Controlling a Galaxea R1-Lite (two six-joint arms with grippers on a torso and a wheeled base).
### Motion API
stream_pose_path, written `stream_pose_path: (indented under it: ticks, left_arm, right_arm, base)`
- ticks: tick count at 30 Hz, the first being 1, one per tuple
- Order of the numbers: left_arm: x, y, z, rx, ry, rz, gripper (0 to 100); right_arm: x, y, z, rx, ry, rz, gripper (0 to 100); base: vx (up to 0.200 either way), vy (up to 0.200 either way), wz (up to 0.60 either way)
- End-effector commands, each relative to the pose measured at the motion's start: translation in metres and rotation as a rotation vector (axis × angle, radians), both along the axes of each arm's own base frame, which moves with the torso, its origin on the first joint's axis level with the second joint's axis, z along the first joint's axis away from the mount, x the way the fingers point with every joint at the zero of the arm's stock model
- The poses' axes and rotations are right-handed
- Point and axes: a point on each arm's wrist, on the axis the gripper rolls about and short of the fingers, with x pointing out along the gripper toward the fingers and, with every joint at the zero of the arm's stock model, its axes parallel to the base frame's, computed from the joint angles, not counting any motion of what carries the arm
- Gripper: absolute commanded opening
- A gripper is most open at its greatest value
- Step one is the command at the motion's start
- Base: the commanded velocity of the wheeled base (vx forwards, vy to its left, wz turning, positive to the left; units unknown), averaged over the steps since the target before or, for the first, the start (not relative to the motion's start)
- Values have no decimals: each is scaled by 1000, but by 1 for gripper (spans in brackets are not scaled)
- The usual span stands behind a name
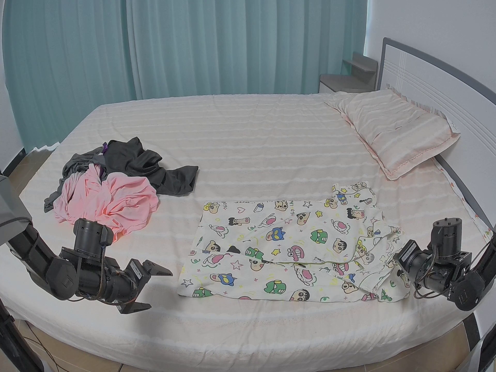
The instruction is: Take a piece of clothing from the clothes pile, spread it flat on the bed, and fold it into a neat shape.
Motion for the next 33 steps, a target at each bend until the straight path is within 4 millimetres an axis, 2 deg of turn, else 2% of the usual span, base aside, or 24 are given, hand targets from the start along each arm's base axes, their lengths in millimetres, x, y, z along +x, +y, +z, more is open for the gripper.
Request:
stream_pose_path:
  ticks: [1,10,16,22,23,29,33]
  left_arm:
    - [0,0,0,0,1,0,100]
    - [0,0,0,0,1,0,100]
    - [0,0,0,0,1,0,100]
    - [0,0,0,0,1,0,100]
    - [0,0,0,1,1,1,100]
    - [-1,0,0,1,3,1,100]
    - [-1,0,0,1,3,1,100]
  right_arm:
    - [-8,2,28,12,-50,16,0]
    - [-32,4,9,-11,57,43,0]
    - [-41,5,-6,-38,138,54,0]
    - [-54,7,-13,-47,187,81,0]
    - [-57,7,-14,-49,197,85,100]
    - [-77,6,-13,-61,199,112,100]
    - [-77,6,-5,-54,131,100,100]
  base:
    - [0,0,0]
    - [0,0,0]
    - [0,0,0]
    - [0,0,0]
    - [0,0,0]
    - [0,0,0]
    - [0,0,0]
